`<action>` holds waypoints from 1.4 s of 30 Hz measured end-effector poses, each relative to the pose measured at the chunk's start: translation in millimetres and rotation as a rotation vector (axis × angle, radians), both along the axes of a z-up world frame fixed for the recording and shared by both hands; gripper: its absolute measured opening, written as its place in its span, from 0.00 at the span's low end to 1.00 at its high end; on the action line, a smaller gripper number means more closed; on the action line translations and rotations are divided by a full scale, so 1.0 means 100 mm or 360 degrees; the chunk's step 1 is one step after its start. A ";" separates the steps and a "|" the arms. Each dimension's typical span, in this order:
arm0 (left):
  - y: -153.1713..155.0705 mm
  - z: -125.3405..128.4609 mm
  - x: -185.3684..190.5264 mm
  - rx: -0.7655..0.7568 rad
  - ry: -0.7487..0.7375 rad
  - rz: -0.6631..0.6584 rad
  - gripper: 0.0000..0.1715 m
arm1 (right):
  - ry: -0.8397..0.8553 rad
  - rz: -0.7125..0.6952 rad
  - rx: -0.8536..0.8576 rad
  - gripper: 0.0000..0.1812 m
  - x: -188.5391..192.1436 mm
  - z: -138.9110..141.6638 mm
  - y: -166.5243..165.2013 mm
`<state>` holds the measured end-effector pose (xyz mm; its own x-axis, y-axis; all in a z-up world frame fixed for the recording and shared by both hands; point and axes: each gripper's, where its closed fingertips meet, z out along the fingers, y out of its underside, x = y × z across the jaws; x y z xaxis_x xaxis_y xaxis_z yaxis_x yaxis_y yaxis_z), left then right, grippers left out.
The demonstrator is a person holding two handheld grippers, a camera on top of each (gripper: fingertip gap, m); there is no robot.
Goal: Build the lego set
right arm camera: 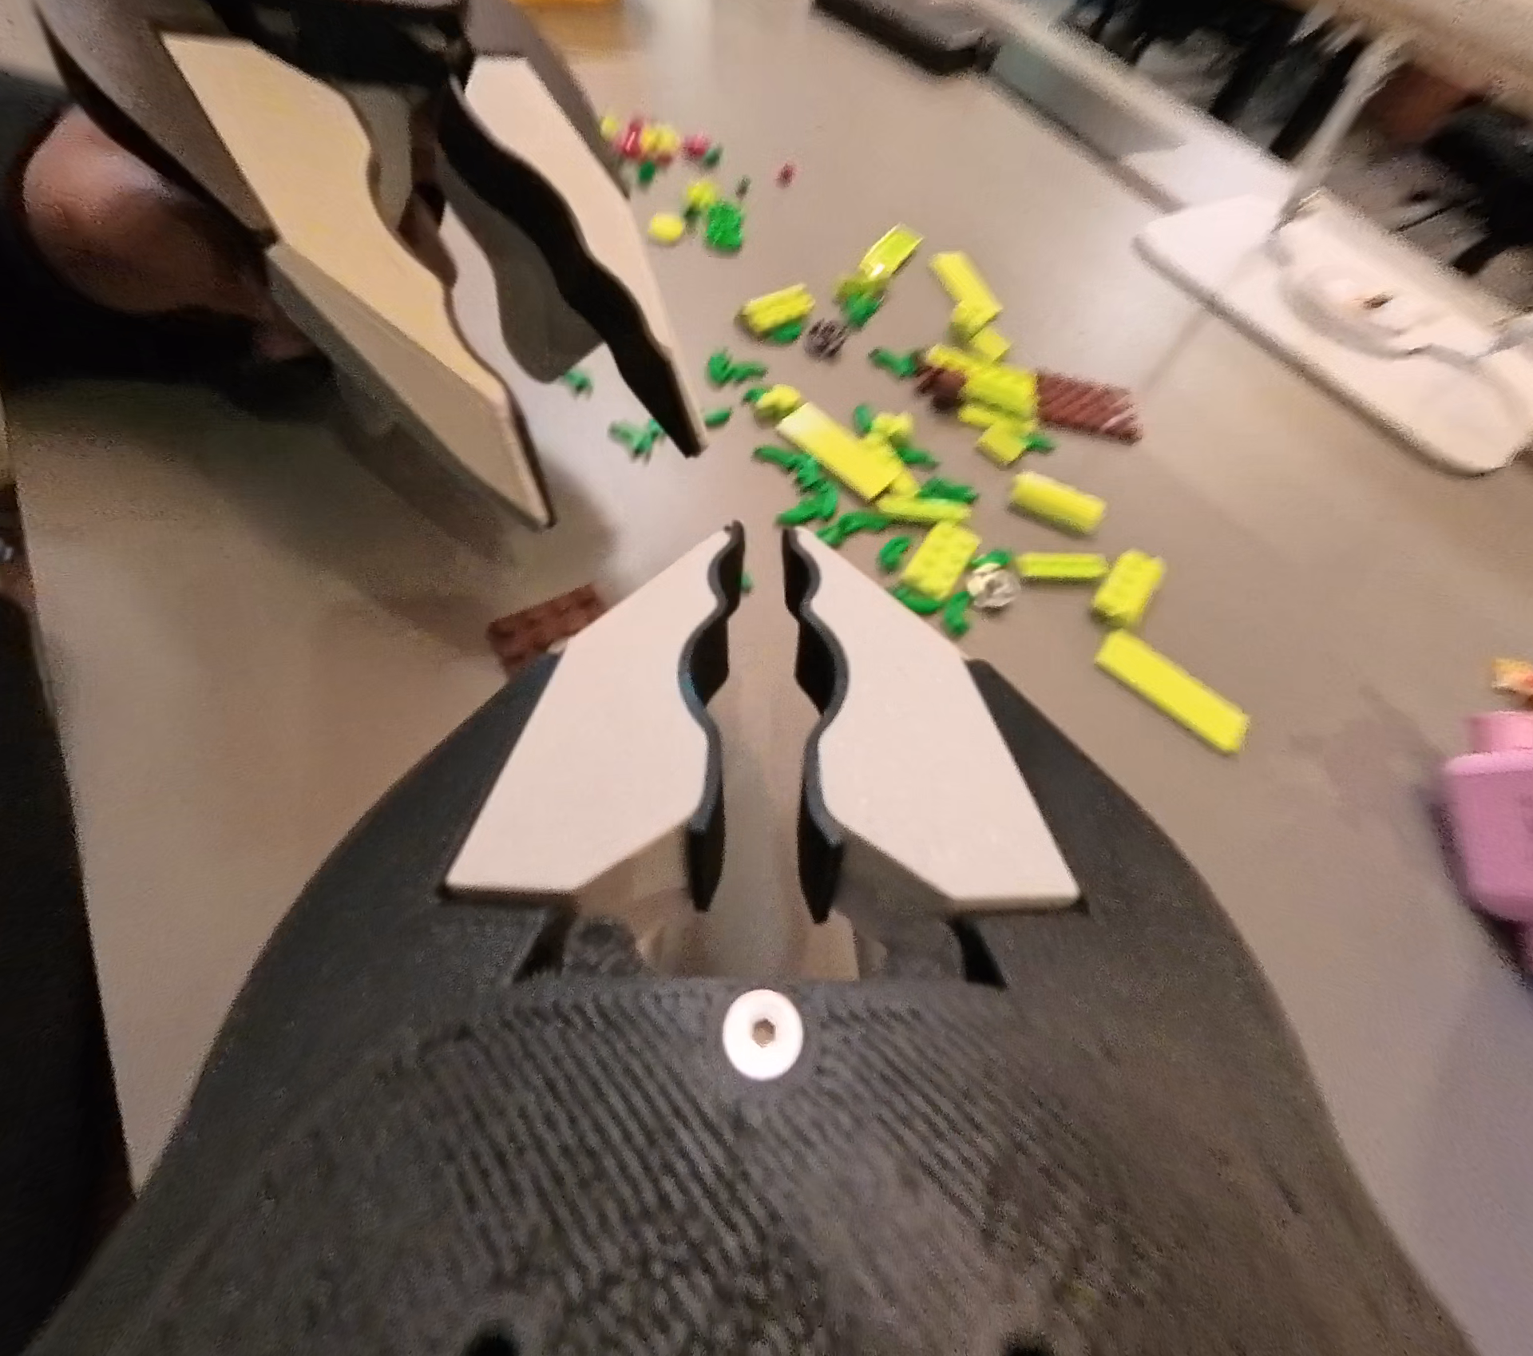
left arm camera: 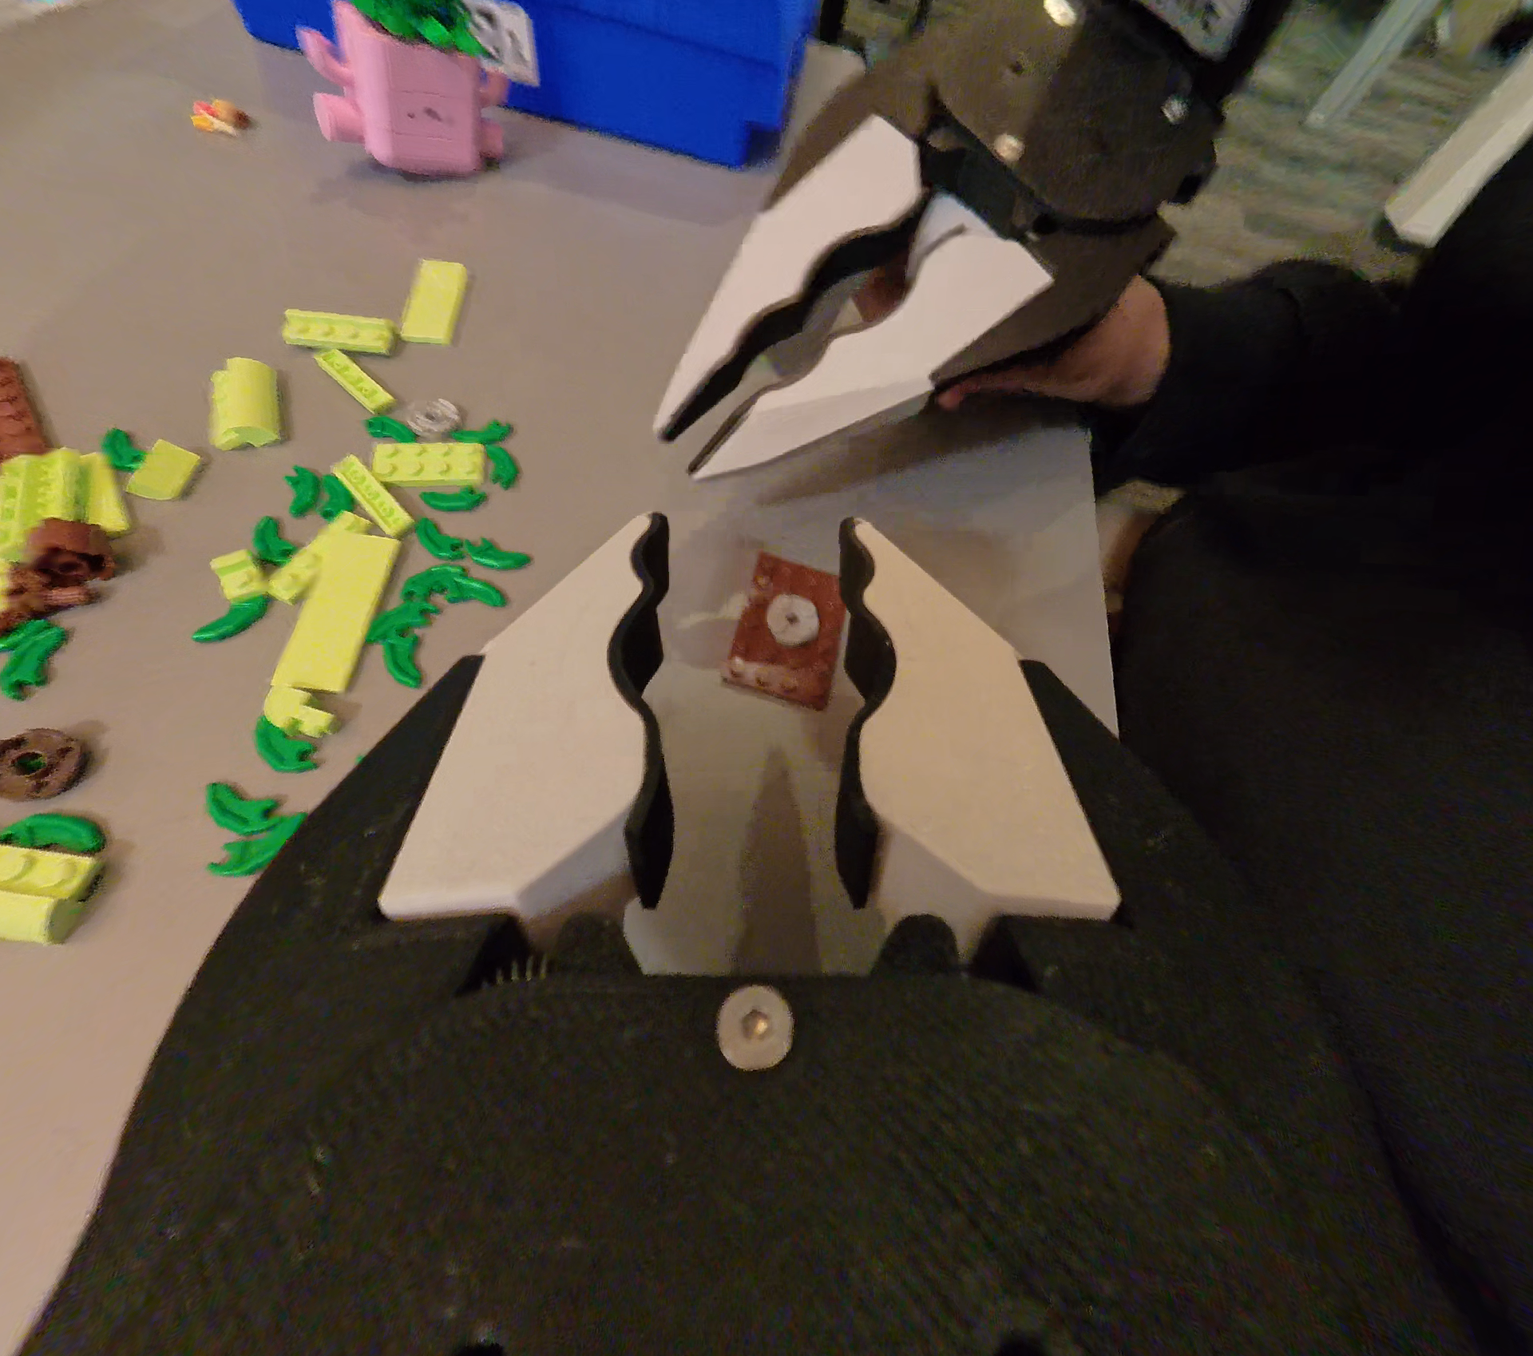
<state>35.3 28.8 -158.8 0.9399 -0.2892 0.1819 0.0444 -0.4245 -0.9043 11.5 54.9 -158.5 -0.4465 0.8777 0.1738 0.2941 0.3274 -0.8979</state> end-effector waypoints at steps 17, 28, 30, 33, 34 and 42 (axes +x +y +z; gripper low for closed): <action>2.13 1.60 -3.14 0.0350 0.0799 0.1623 0.61 | 0.0457 -0.0654 0.0419 0.10 -2.50 2.18 2.39; 2.32 1.28 -3.63 0.0165 0.1175 0.1829 0.67 | 0.0018 -0.0549 0.0318 0.14 -3.00 1.45 2.63; 2.32 1.28 -3.63 0.0171 0.1176 0.1823 0.67 | -0.0014 -0.0570 0.0362 0.03 -3.00 1.36 2.68; 2.30 1.29 -3.65 0.0158 0.1159 0.1823 0.65 | -0.0021 -0.0580 0.0291 0.00 -2.98 1.33 2.67; 2.28 1.30 -3.65 0.0169 0.1152 0.1829 0.62 | -0.0031 -0.0589 0.0273 0.01 -2.97 1.33 2.69; 2.09 1.42 -3.67 0.0274 0.1033 0.1818 0.34 | 0.0004 -0.0568 0.0276 0.01 -2.92 1.32 2.70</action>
